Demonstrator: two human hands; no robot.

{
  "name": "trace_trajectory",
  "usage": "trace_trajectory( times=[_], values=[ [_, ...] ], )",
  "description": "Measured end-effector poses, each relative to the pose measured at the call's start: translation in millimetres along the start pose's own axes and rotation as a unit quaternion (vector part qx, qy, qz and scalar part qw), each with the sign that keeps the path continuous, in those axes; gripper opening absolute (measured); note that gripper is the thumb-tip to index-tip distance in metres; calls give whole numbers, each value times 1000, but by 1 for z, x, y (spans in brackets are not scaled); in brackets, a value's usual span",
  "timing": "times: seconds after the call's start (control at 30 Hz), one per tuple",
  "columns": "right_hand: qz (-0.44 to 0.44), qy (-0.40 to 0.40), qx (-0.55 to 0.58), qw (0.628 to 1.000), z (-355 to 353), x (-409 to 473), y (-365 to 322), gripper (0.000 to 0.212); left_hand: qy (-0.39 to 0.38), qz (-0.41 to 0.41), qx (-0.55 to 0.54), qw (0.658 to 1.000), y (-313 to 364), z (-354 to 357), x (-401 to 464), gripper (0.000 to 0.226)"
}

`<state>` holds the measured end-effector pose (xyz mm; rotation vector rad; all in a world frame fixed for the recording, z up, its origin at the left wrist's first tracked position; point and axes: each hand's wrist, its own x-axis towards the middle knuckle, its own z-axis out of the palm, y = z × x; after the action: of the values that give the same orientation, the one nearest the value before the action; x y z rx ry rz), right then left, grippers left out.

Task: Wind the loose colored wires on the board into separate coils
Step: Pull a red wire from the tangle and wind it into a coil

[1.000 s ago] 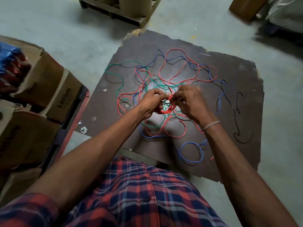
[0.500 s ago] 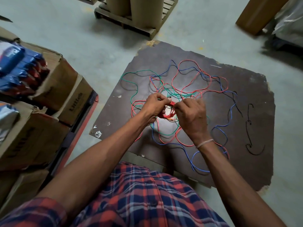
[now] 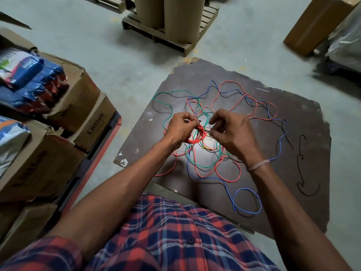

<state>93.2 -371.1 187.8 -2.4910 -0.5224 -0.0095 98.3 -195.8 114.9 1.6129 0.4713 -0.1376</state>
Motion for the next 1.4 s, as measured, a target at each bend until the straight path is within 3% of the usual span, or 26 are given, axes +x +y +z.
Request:
trace_trajectory(
  times=[0.1,0.17,0.23,0.3,0.37,0.4,0.47,0.77,1.1,1.4],
  values=[
    [57,4,109,992,-5,4,-7,26,9,3,11,1000,1,-4,-3,6],
    [118,34,226,966,-5,8,-11,29,5,2,-1,1000,3,-5,-5,10],
    [187,66,374,906,1,13,-11,38,-4,1,-11,1000,5,-6,-7,8],
    [239,74,510,823,8,18,-12,44,-4,2,-8,1000,7,-7,-8,7],
    [269,59,608,745,16,19,-14,45,10,6,-3,1000,8,-8,-11,7],
    [274,52,626,728,19,18,-16,41,21,9,1,1000,8,-10,-11,8],
    [271,47,608,745,24,14,-22,33,39,16,9,999,9,-15,-14,8],
    [195,90,389,896,50,-3,-46,8,77,60,3,995,0,-52,-32,17],
    [167,130,222,952,70,-13,-76,7,113,62,3,992,-7,-72,-50,7],
    [175,115,184,960,68,-15,-86,11,126,59,6,990,-8,-70,-56,4]
  ],
)
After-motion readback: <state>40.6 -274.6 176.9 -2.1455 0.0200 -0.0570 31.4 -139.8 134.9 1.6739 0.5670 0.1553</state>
